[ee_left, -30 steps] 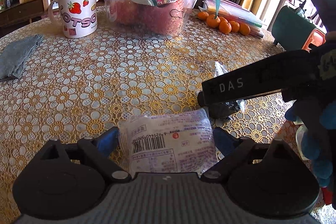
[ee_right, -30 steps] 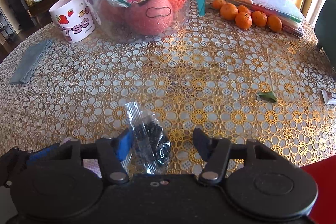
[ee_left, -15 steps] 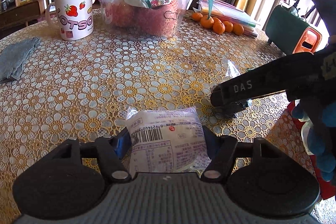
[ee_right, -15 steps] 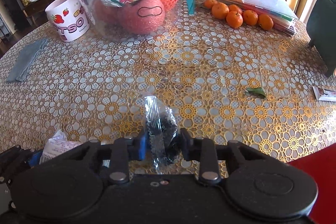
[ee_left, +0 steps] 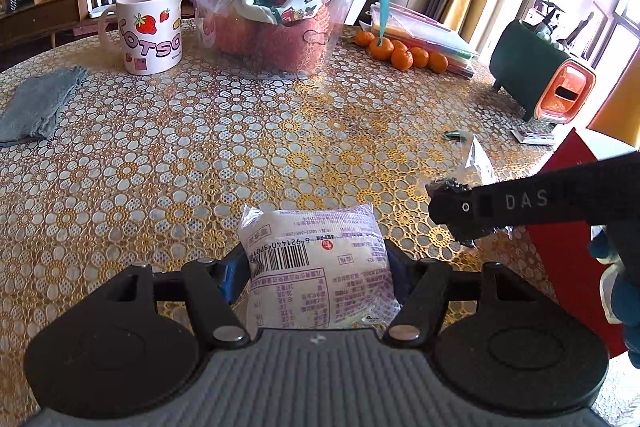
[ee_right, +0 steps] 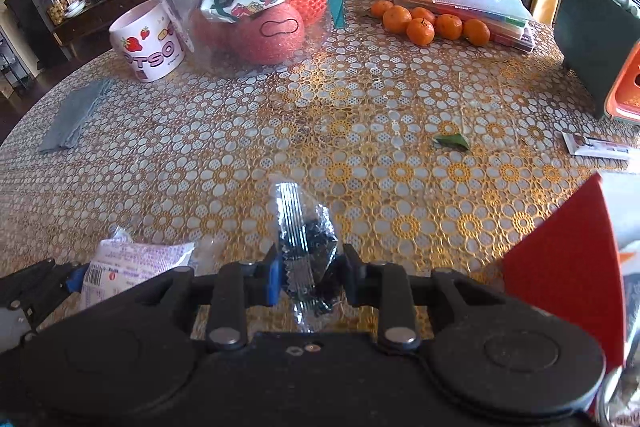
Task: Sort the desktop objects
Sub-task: 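Carry the white bag and clear bag over the red shoebox with both grippers, then lower both bags into the box and open both grippers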
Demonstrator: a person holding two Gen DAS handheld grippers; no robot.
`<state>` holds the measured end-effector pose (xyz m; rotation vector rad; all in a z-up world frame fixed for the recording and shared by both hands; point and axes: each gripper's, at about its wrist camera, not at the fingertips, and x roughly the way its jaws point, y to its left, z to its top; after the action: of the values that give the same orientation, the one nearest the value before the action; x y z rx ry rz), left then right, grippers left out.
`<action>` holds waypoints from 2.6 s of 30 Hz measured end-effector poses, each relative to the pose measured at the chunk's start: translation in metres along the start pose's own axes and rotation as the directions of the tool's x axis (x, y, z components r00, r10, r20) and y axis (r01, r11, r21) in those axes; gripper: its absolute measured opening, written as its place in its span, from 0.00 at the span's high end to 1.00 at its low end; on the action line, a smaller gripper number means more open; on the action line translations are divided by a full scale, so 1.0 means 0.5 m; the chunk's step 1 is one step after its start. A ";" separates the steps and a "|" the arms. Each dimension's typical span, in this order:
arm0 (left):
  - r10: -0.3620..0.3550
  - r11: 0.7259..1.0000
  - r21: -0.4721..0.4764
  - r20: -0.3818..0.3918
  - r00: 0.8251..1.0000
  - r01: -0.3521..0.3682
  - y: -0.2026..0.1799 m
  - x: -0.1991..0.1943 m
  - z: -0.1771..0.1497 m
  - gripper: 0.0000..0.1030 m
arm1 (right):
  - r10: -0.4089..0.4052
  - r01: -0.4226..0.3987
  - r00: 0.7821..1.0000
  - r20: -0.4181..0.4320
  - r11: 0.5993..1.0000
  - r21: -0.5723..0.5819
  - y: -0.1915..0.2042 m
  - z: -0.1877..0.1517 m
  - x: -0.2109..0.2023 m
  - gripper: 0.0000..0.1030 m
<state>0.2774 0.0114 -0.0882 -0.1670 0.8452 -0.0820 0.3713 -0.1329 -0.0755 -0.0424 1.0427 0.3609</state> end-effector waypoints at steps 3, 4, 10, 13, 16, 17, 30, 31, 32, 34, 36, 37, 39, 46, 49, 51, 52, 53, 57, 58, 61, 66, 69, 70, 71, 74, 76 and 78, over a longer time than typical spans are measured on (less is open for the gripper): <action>0.000 1.000 0.003 0.000 1.000 0.000 -0.011 -0.025 -0.006 0.35 | 0.017 -0.017 1.000 0.002 1.000 -0.002 0.001 -0.015 -0.026 0.73; -0.002 1.000 0.003 -0.001 1.000 0.002 -0.014 -0.034 -0.009 0.35 | 0.024 -0.024 1.000 0.002 1.000 -0.002 0.001 -0.021 -0.035 0.73; -0.009 1.000 0.017 -0.005 1.000 0.009 -0.036 -0.082 -0.028 0.35 | 0.045 -0.045 0.999 0.015 0.998 -0.035 0.004 -0.059 -0.100 0.73; -0.017 1.000 0.019 -0.001 1.000 0.017 -0.044 -0.107 -0.034 0.35 | 0.056 -0.055 0.998 0.024 0.998 -0.041 0.001 -0.078 -0.133 0.73; -0.025 0.999 0.025 0.008 1.000 0.025 -0.057 -0.134 -0.039 0.35 | 0.070 -0.069 0.997 0.030 0.997 -0.043 -0.002 -0.094 -0.163 0.73; -0.026 0.999 0.030 0.012 1.000 0.026 -0.062 -0.143 -0.041 0.35 | 0.076 -0.075 0.997 0.032 0.996 -0.043 -0.004 -0.099 -0.173 0.73; -0.096 0.990 0.107 0.030 0.995 0.092 -0.155 -0.244 -0.075 0.35 | 0.114 -0.113 0.989 0.090 0.993 -0.020 -0.045 -0.175 -0.308 0.73; -0.103 0.989 0.113 0.031 0.994 0.099 -0.163 -0.249 -0.077 0.35 | 0.114 -0.113 0.989 0.095 0.993 -0.016 -0.051 -0.181 -0.317 0.73; -0.111 0.987 0.121 0.033 0.993 0.106 -0.172 -0.254 -0.079 0.35 | 0.114 -0.114 0.988 0.099 0.993 -0.012 -0.059 -0.188 -0.326 0.72; -0.122 0.984 0.134 0.035 0.992 0.117 -0.190 -0.262 -0.079 0.35 | 0.118 -0.119 0.988 0.104 0.993 -0.001 -0.074 -0.199 -0.341 0.72; -0.135 0.981 0.142 0.038 0.990 0.128 -0.207 -0.268 -0.079 0.35 | 0.116 -0.118 0.987 0.110 0.993 0.012 -0.091 -0.209 -0.356 0.72; -0.141 0.980 0.147 0.039 0.989 0.134 -0.216 -0.271 -0.078 0.35 | 0.115 -0.118 0.987 0.115 0.993 0.018 -0.098 -0.213 -0.362 0.72; -0.152 0.977 0.154 0.040 0.988 0.144 -0.234 -0.272 -0.075 0.35 | 0.110 -0.115 0.986 0.128 0.993 0.031 -0.118 -0.225 -0.379 0.72; -0.193 0.961 0.209 0.033 0.981 0.182 -0.312 -0.268 -0.069 0.35 | 0.079 -0.092 0.984 0.162 0.993 0.077 -0.190 -0.254 -0.424 0.72; -0.205 0.952 0.239 0.031 0.978 0.192 -0.349 -0.262 -0.065 0.35 | 0.061 -0.080 0.981 0.182 0.991 0.104 -0.228 -0.262 -0.441 0.72; -0.213 0.946 0.256 0.028 0.977 0.199 -0.372 -0.258 -0.063 0.35 | 0.048 -0.073 0.980 0.195 0.990 0.123 -0.254 -0.264 -0.449 0.72; -0.216 0.943 0.264 0.026 0.976 0.202 -0.382 -0.255 -0.062 0.35 | 0.041 -0.069 0.979 0.201 0.989 0.132 -0.266 -0.265 -0.453 0.72; -0.218 0.940 0.274 0.025 0.976 0.203 -0.394 -0.251 -0.059 0.35 | 0.034 -0.064 0.978 0.207 0.988 0.141 -0.279 -0.266 -0.457 0.72; -0.228 0.928 0.305 0.013 0.973 0.214 -0.437 -0.236 -0.053 0.35 | 0.008 -0.048 0.974 0.225 0.983 0.176 -0.328 -0.268 -0.465 0.72; -0.230 0.925 0.313 0.011 0.973 0.216 -0.446 -0.232 -0.052 0.35 | -0.002 -0.042 0.973 0.229 0.982 0.185 -0.341 -0.269 -0.467 0.72; -0.239 0.915 0.335 0.002 0.971 0.224 -0.478 -0.216 -0.047 0.35 | -0.025 -0.027 0.971 0.237 0.977 0.212 -0.378 -0.269 -0.468 0.72; -0.250 0.894 0.382 -0.008 0.968 0.234 -0.536 -0.188 -0.039 0.35 | -0.069 0.004 0.967 0.247 0.966 0.258 -0.437 -0.267 -0.464 0.71; -0.255 0.884 0.401 -0.021 0.967 0.242 -0.563 -0.167 -0.032 0.35 | -0.088 0.017 0.966 0.244 0.960 0.280 -0.469 -0.264 -0.452 0.71; -0.255 0.882 0.404 -0.026 0.967 0.243 -0.570 -0.160 -0.029 0.35 | -0.093 0.022 0.966 0.241 0.958 0.284 -0.477 -0.263 -0.448 0.71; -0.254 0.880 0.408 -0.032 0.967 0.244 -0.578 -0.152 -0.026 0.35 | -0.103 0.032 0.966 0.237 0.957 0.287 -0.485 -0.263 -0.442 0.71; -0.244 0.875 0.420 -0.040 0.969 0.238 -0.598 -0.129 -0.019 0.35 | -0.119 0.046 0.967 0.225 0.951 0.305 -0.507 -0.260 -0.424 0.71; -0.238 0.872 0.430 -0.048 0.970 0.235 -0.610 -0.113 -0.017 0.35 | -0.127 0.054 0.967 0.220 0.949 0.311 -0.519 -0.259 -0.414 0.71; -0.232 0.867 0.442 -0.056 0.971 0.232 -0.622 -0.098 -0.017 0.35 | -0.130 0.057 0.968 0.213 0.946 0.318 -0.533 -0.259 -0.404 0.71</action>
<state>0.2367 -0.2889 -0.0016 0.1670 0.7834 -0.5004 0.2551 -0.4647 -0.0057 0.2272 0.8512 0.1073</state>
